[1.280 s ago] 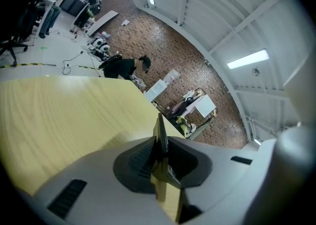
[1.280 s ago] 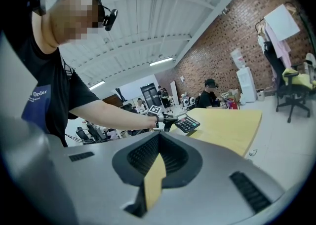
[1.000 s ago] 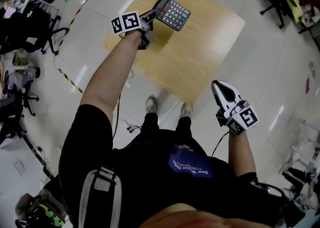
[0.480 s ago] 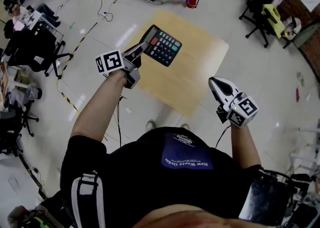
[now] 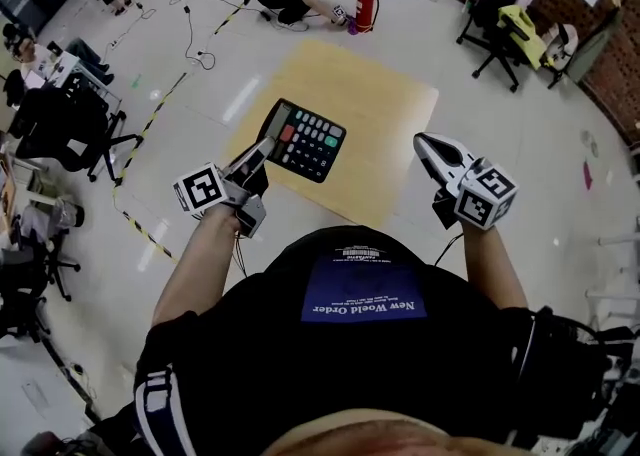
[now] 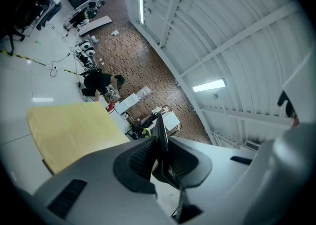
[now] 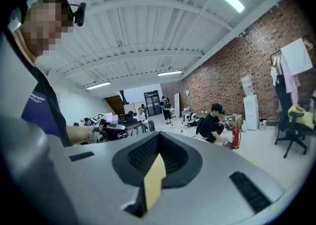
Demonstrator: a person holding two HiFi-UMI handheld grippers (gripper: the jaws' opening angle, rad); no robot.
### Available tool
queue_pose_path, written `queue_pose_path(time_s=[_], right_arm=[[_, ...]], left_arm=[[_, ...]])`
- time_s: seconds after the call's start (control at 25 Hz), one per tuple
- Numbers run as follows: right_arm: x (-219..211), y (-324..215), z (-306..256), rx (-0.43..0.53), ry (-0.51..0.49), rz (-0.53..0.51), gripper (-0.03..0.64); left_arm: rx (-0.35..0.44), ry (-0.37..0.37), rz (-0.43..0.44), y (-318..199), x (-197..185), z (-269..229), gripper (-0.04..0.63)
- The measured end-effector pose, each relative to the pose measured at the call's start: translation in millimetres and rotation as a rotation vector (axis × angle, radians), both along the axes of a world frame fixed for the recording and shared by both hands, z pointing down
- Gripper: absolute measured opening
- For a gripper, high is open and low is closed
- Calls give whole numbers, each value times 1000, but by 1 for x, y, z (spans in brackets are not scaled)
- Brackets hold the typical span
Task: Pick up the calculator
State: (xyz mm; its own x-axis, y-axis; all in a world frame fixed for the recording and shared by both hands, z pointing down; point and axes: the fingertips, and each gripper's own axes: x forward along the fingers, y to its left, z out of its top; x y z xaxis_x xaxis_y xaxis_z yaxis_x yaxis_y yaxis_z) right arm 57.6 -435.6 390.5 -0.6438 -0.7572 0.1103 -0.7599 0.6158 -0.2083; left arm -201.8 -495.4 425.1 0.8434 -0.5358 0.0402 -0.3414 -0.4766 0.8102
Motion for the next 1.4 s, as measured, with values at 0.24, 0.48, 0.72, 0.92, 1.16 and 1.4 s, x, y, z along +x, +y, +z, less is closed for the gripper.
queue_pose_path(time_s=[0.24, 0.48, 0.72, 0.92, 1.16, 1.4], right_arm=[[-11, 6, 2, 1, -29, -18, -14], [-21, 4, 8, -9, -52, -47, -15], [-17, 0, 12, -21, -35, -27, -15], [-8, -7, 4, -24, -41, -20, -15], [-9, -7, 6, -27, -23, -16, -15], [-9, -7, 5, -15, -11, -14, -15]], left_arm=[[-27, 34, -1, 27, 2, 3, 64], [-4, 1, 6, 34, 8, 3, 64], [-44, 73, -6, 43, 7, 1, 64], [-22, 50, -10, 37, 10, -8, 64], [10, 22, -8, 36, 7, -10, 64], [-42, 87, -7, 39, 11, -11, 64]])
